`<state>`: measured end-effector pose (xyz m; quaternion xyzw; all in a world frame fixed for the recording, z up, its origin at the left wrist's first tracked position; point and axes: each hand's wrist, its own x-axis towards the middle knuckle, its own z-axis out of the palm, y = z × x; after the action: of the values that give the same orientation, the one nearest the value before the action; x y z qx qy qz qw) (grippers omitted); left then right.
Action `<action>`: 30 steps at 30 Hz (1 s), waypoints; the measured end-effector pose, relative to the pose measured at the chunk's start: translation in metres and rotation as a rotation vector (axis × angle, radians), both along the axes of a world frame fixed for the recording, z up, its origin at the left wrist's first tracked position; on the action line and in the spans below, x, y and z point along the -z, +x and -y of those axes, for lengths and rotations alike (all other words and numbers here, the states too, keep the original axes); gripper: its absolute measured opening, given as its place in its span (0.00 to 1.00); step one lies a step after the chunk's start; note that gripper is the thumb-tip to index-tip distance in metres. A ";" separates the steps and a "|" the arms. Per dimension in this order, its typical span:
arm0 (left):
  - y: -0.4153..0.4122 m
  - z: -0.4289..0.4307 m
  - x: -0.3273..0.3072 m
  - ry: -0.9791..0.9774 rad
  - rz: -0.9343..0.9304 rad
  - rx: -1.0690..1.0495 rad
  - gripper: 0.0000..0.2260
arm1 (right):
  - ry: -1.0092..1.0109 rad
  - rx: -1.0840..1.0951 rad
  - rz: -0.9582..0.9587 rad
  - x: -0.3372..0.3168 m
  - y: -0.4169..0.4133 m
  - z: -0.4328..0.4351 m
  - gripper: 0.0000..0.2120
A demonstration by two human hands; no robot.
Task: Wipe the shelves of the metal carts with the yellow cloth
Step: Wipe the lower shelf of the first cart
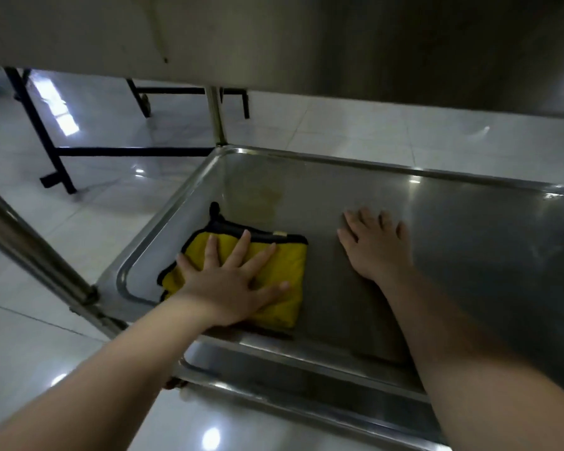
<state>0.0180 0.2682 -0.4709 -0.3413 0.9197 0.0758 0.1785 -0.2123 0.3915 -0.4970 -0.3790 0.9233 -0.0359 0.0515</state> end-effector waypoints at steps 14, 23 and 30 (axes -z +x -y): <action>-0.043 0.034 -0.003 -0.060 0.007 0.178 0.31 | 0.036 -0.029 0.008 0.002 -0.002 -0.005 0.26; -0.079 0.046 0.000 -0.100 -0.062 0.045 0.31 | 0.026 -0.022 -0.021 0.003 0.018 0.001 0.26; -0.140 0.066 -0.002 -0.035 -0.045 0.067 0.31 | 0.002 0.022 0.021 -0.001 -0.005 0.018 0.26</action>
<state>-0.1219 0.2024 -0.4684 -0.3118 0.9356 0.0614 0.1541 -0.2173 0.3735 -0.4961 -0.3683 0.9269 -0.0396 0.0609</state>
